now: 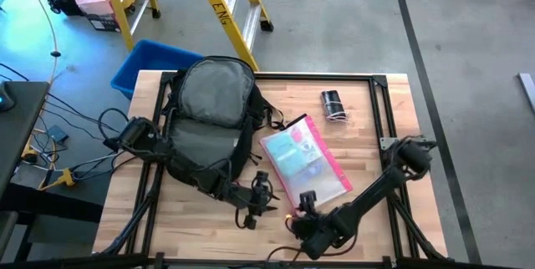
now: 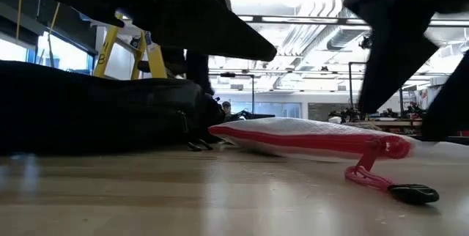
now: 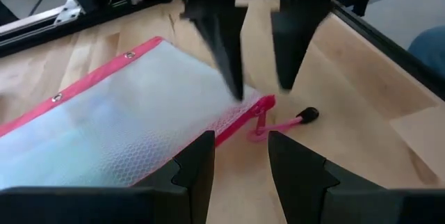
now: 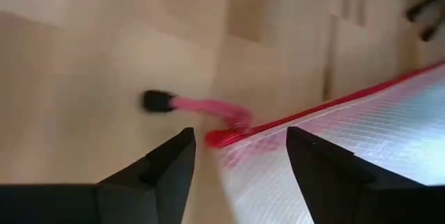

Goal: Unpack backpack
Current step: Open the pink zip bag

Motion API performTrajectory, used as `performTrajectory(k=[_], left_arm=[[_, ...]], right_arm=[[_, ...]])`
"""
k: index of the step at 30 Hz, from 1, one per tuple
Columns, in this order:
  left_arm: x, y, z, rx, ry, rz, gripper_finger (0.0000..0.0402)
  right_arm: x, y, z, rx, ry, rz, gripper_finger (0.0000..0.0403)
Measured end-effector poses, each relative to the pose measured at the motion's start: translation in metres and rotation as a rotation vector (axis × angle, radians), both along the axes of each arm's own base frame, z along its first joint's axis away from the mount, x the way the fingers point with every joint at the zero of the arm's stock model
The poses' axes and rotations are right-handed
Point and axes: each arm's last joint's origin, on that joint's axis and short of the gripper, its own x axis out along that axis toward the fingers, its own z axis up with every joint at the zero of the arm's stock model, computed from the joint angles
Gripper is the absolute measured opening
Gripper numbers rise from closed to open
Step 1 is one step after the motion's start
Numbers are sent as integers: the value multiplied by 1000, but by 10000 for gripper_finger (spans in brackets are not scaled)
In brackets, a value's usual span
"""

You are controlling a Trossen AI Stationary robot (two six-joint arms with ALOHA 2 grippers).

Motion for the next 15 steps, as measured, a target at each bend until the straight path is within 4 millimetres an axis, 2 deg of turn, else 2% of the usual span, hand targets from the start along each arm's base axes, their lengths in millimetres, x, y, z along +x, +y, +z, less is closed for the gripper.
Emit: performTrajectory(k=[4, 9, 15], left_arm=[[4, 1, 4, -16, -7, -28, 115], [4, 0, 4, -9, -5, -38, 115], [3, 0, 4, -15, -3, -50, 115]], right_arm=[[-5, 6, -17, -34, 0, -37, 214], [-10, 9, -15, -98, -39, -31, 203], [-11, -1, -16, -141, 18, -62, 193]])
